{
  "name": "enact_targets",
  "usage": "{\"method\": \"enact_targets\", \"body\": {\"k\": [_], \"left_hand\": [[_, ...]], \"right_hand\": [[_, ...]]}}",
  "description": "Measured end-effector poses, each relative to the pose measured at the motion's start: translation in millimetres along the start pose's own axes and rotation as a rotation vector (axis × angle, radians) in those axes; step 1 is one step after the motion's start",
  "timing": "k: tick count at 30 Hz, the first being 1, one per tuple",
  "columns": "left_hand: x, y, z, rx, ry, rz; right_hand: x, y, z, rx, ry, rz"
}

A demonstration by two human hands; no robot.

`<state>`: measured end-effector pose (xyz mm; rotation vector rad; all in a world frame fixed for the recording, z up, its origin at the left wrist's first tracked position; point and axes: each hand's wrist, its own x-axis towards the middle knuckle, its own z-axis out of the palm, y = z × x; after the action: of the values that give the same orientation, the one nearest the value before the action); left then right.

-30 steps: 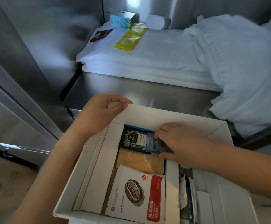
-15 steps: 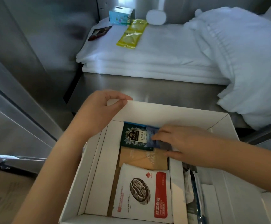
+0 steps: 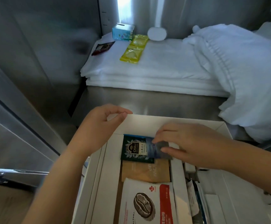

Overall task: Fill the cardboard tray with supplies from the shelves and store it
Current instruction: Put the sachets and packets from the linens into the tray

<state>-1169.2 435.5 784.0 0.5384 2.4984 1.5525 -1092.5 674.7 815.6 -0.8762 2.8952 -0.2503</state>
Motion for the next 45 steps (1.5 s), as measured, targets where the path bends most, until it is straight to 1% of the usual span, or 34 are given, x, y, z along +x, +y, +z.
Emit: {"method": "enact_targets", "body": {"k": [3,6,8,10,13,17,20,22,27,33,37,41,45], "left_hand": [[0,0,0,-0.007,0.000,0.002],[1,-1,-1,-0.009,0.005,0.007],[1,-1,-1,-0.028,0.005,0.005],[2,-1,0,-0.042,0.008,0.001],[2,-1,1,-0.062,0.016,-0.009],[3,-2,2,-0.052,0.013,-0.013],[4,-3,1,-0.057,0.012,-0.011],[4,-3,1,-0.058,0.012,-0.006],[4,-4,0,-0.046,0.013,0.012],[5,-4,0,-0.025,0.002,0.024],[5,-3,0,-0.025,0.014,0.033],[5,-2,0,-0.022,0.016,0.018],[5,-2,0,-0.021,0.034,-0.005]], "right_hand": [[16,1,-27,0.016,0.193,-0.020],[45,14,-46,0.113,0.340,0.019],[71,29,-53,0.177,0.404,0.062],[101,46,-54,0.198,0.431,0.101],[146,72,-50,0.140,0.426,0.126],[197,97,-37,0.042,0.343,0.198],[218,108,-30,-0.001,0.268,0.270],[223,112,-26,-0.026,0.246,0.300],[214,110,-25,-0.030,0.289,0.272],[181,113,-30,-0.034,0.350,0.265],[159,115,-31,-0.009,0.401,0.293],[141,116,-33,-0.043,0.408,0.324],[130,122,-32,-0.071,0.447,0.432]]}}
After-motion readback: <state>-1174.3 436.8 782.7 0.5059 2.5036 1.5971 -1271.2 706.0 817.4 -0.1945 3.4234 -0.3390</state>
